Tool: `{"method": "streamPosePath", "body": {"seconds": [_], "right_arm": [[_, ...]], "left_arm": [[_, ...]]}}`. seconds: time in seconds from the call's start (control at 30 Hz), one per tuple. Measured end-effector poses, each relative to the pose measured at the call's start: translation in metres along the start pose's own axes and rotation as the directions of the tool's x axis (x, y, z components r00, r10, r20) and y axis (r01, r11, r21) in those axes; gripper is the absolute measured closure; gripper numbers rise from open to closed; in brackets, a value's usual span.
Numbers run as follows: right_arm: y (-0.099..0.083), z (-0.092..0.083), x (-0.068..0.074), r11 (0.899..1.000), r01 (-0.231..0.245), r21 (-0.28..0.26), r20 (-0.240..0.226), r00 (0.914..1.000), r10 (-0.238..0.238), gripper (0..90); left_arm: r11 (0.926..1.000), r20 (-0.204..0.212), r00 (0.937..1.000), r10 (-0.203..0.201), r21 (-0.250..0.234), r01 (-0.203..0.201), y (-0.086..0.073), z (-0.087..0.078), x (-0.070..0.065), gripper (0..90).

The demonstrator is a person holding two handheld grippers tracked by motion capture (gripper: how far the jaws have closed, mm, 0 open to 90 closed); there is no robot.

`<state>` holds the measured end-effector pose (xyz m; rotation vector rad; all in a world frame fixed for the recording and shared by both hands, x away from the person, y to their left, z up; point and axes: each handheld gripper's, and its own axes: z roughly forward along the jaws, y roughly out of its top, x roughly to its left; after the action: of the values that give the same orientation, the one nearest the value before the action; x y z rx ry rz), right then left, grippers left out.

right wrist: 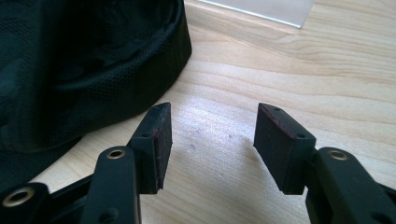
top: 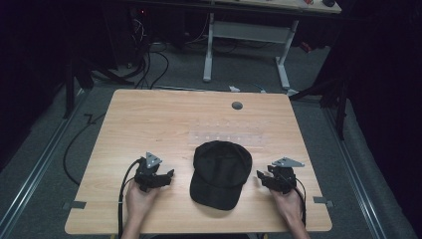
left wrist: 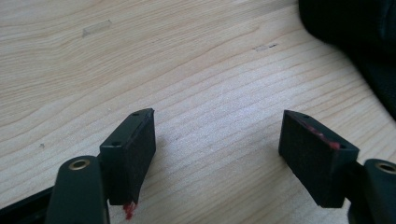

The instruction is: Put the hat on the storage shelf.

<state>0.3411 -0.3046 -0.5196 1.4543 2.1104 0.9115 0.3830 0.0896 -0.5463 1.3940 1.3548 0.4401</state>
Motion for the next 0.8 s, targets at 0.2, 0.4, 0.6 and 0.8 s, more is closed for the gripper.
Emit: {"method": "streamPosePath", "body": {"seconds": [0.2, 0.4, 0.6, 0.8], "right_arm": [[0.002, -0.011, 0.003, 1.0, 0.025, -0.009, -0.012, 0.9996, -0.025, 52.1], [0.009, -0.021, 0.009, 0.999, 0.027, -0.036, -0.057, 0.9979, -0.029, 54.0], [0.019, -0.028, 0.02, 0.995, 0.064, -0.076, -0.075, 0.9948, -0.069, 54.8], [0.025, -0.029, 0.027, 0.992, 0.081, -0.094, -0.096, 0.9912, -0.09, 55.3]], "left_arm": [[1.0, 0.0, 1.0, -0.001, 0.0, 0.001, 0.0, 0.0, 0.0, 27.6], [1.0, 0.0, 1.0, 0.0, -0.001, 0.0, 0.0, 0.0, 0.0, 27.6], [1.0, -0.001, 1.0, 0.004, 0.0, -0.004, 0.0, 0.0, 0.0, 27.4], [1.0, 0.0, 1.0, 0.001, -0.001, -0.001, 0.0, 0.0, 0.0, 27.4]]}}
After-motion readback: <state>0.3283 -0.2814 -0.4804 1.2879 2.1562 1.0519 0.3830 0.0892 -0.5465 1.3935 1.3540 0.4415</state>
